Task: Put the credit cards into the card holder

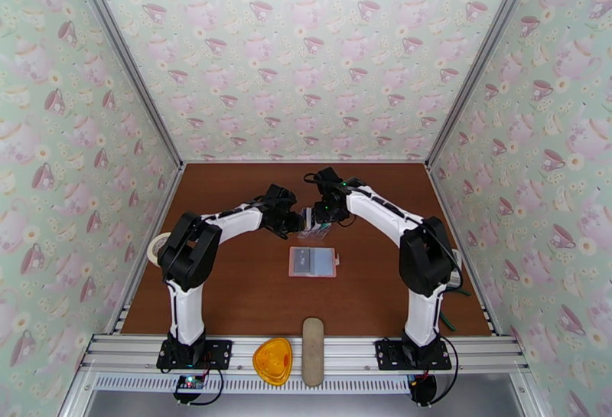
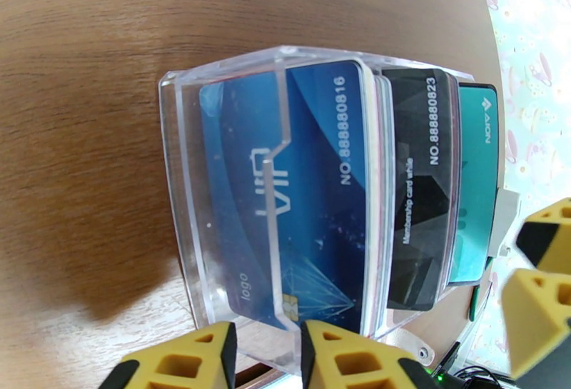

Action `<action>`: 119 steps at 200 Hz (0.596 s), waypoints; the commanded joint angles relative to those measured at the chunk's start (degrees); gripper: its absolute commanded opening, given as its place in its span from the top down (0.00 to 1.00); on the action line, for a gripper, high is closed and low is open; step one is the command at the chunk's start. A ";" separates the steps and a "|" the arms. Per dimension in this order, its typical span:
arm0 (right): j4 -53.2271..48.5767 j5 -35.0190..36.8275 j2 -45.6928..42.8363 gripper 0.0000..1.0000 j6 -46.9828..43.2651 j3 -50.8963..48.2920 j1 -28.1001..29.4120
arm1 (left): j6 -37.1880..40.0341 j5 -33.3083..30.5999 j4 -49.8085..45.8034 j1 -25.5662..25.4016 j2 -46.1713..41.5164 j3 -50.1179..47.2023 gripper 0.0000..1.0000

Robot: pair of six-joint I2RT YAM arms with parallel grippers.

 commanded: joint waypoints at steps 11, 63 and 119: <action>-0.61 2.28 -0.06 0.54 -0.60 -1.43 0.19 | -0.28 -0.51 -0.96 0.67 0.11 -1.59 0.69; 0.44 1.41 2.18 0.53 -0.47 -2.34 0.11 | -0.20 -0.67 -1.18 0.58 -0.12 -1.77 0.69; 0.72 0.89 3.75 0.53 -0.51 -2.47 0.07 | -0.11 -0.77 -1.19 0.76 -0.22 -1.86 0.69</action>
